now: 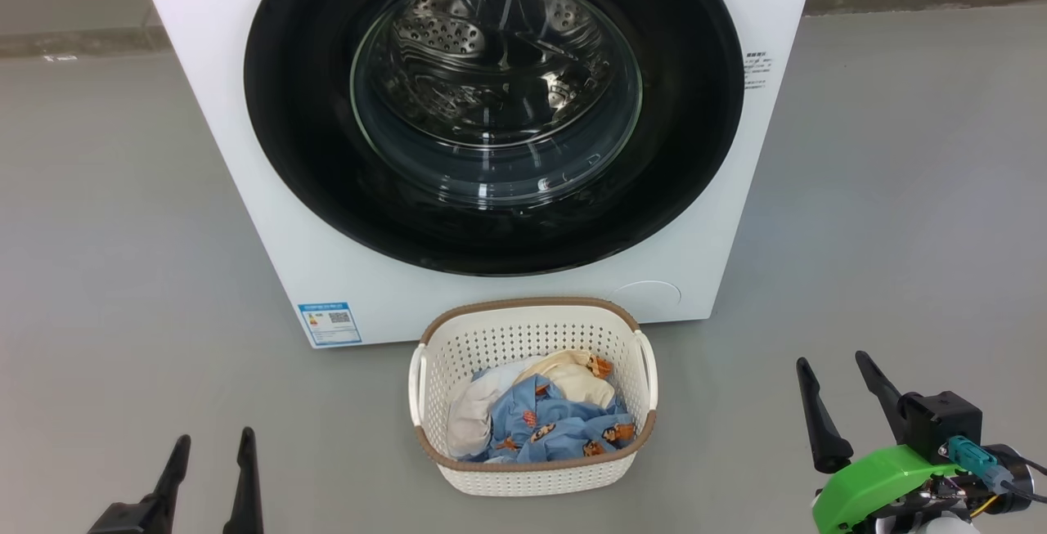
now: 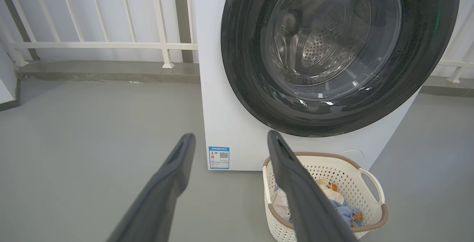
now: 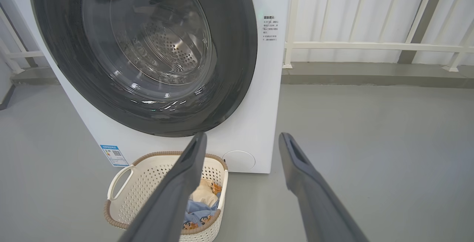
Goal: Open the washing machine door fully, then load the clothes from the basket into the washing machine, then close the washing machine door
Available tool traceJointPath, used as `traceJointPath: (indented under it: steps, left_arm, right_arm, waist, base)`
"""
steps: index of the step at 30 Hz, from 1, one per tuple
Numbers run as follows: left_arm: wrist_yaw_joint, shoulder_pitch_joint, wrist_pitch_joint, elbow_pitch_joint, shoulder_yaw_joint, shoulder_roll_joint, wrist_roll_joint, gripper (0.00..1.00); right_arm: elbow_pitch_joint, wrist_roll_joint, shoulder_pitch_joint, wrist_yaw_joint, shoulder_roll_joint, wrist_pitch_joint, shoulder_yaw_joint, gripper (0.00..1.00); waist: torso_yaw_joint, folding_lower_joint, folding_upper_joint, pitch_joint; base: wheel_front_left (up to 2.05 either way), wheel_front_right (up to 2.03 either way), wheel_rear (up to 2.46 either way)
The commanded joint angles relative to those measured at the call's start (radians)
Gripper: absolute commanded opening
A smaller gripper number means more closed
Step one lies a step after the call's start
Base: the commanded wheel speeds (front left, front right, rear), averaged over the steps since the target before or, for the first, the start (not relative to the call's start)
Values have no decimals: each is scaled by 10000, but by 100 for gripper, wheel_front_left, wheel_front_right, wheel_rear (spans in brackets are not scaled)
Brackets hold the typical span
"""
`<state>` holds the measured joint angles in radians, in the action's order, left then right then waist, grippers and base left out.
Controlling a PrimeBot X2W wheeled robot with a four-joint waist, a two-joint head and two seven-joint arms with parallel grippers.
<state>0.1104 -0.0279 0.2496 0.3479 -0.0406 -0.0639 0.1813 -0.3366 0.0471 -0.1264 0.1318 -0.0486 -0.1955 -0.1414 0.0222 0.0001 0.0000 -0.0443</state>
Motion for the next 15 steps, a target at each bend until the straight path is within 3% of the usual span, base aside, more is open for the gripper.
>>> traceJointPath:
  steps: [1, 15]
  left_arm:
    - [34, -293, 122, -170, -297, -165, 109, 100]
    - [118, -385, 122, -79, -372, -195, 81, 100]
  right_arm:
    - [222, 58, -204, -11, -17, -102, 258, 100]
    - [222, 90, -218, -11, -17, -148, 216, 100]
  waist:
    - [1, 0, 0, 8]
    - [-23, 0, 0, 198]
  base:
    - [0, 0, 0]
    - [0, 0, 0]
